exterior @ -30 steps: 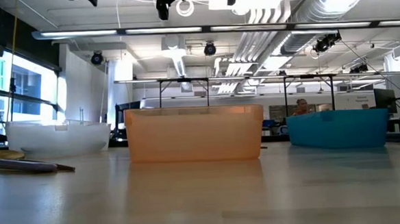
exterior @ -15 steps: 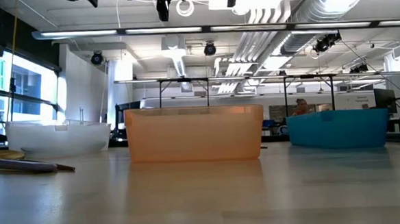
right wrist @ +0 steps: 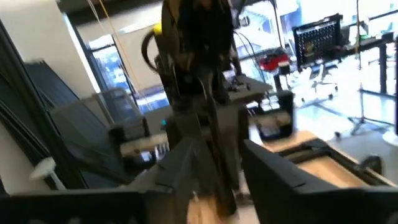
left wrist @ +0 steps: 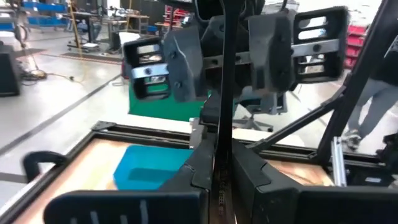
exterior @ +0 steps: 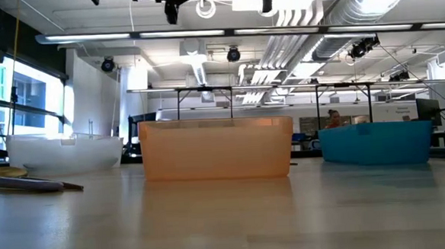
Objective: Sort silverware by color (type)
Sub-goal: Put the black spoon into the white bin
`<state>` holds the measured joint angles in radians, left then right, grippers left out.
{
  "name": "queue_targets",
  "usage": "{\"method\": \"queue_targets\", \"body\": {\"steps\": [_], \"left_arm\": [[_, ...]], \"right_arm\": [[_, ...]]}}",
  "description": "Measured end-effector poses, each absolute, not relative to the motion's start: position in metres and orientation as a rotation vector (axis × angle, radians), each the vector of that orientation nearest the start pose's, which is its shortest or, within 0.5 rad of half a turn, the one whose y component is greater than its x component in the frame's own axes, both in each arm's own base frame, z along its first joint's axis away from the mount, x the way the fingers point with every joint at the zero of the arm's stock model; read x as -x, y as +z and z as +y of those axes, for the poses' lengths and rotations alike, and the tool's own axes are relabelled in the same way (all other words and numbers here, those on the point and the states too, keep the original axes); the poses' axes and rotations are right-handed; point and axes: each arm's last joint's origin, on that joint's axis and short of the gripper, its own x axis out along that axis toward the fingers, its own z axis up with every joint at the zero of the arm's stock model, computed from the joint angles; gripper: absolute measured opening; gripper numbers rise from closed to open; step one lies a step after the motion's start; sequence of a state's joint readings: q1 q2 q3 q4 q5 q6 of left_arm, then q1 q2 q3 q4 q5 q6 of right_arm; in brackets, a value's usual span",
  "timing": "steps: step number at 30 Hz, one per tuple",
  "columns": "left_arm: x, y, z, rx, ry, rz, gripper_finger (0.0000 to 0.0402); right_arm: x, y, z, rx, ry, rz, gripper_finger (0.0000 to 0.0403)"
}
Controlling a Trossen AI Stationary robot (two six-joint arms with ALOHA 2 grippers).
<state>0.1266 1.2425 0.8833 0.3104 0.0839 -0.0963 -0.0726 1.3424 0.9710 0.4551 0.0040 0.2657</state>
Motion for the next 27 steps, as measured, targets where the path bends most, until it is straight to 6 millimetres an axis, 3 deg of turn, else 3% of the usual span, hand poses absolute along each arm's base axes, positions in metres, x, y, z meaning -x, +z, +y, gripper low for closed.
{"method": "queue_targets", "body": {"steps": [7,16,20,27], "left_arm": [[-0.232,0.337,0.032,0.07,0.105,0.004,0.0013],[-0.168,0.328,0.019,0.099,0.164,-0.1,0.0013],[-0.158,0.328,0.018,0.099,0.16,-0.118,0.0013],[-0.158,0.328,0.018,0.099,0.16,-0.111,0.0014]], "right_arm": [[-0.272,0.355,-0.027,-0.18,-0.154,-0.049,0.018],[-0.239,0.373,-0.025,-0.174,-0.191,-0.043,0.0185],[-0.239,0.372,-0.025,-0.173,-0.181,-0.034,0.0185],[-0.245,0.367,-0.024,-0.14,-0.153,-0.009,0.0185]]}}
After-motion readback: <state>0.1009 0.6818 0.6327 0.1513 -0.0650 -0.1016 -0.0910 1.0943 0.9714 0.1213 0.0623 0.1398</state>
